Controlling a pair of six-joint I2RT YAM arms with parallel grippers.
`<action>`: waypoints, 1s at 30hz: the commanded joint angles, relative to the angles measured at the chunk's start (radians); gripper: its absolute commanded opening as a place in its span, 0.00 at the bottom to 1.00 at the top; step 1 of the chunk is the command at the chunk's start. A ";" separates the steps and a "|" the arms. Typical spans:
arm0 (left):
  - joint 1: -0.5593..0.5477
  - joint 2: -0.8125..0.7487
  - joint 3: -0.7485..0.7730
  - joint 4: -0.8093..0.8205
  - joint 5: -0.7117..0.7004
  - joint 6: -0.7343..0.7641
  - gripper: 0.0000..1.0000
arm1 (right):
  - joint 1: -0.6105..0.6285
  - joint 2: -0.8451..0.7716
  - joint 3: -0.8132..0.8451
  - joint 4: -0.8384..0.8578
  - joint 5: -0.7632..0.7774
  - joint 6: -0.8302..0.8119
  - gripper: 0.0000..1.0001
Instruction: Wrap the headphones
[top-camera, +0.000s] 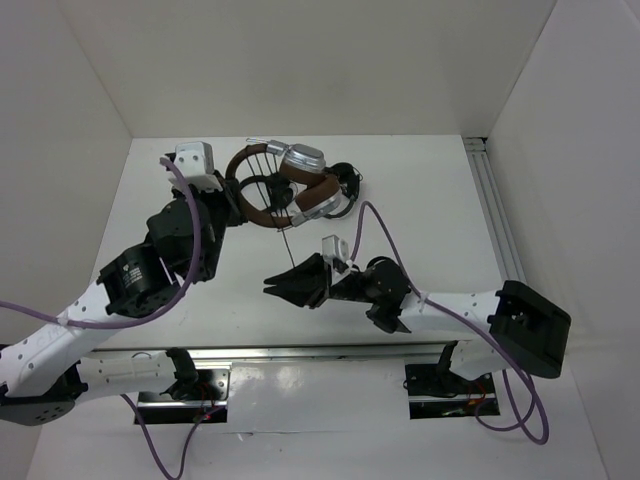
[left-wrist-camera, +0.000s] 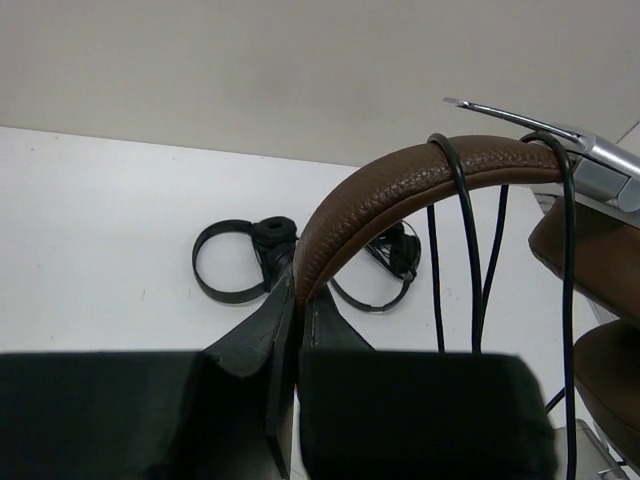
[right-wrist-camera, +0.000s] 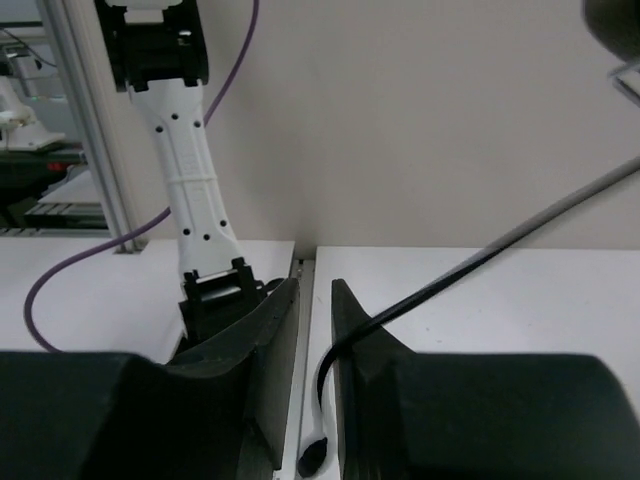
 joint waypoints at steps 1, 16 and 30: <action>0.005 -0.018 0.008 0.186 -0.117 -0.046 0.00 | 0.046 0.015 -0.002 0.073 -0.054 0.013 0.27; 0.005 -0.016 -0.055 0.192 -0.189 -0.040 0.00 | 0.124 0.105 0.096 0.015 -0.025 -0.027 0.02; 0.005 -0.010 -0.266 0.103 -0.296 -0.075 0.00 | 0.182 0.053 0.239 -0.356 0.116 -0.117 0.00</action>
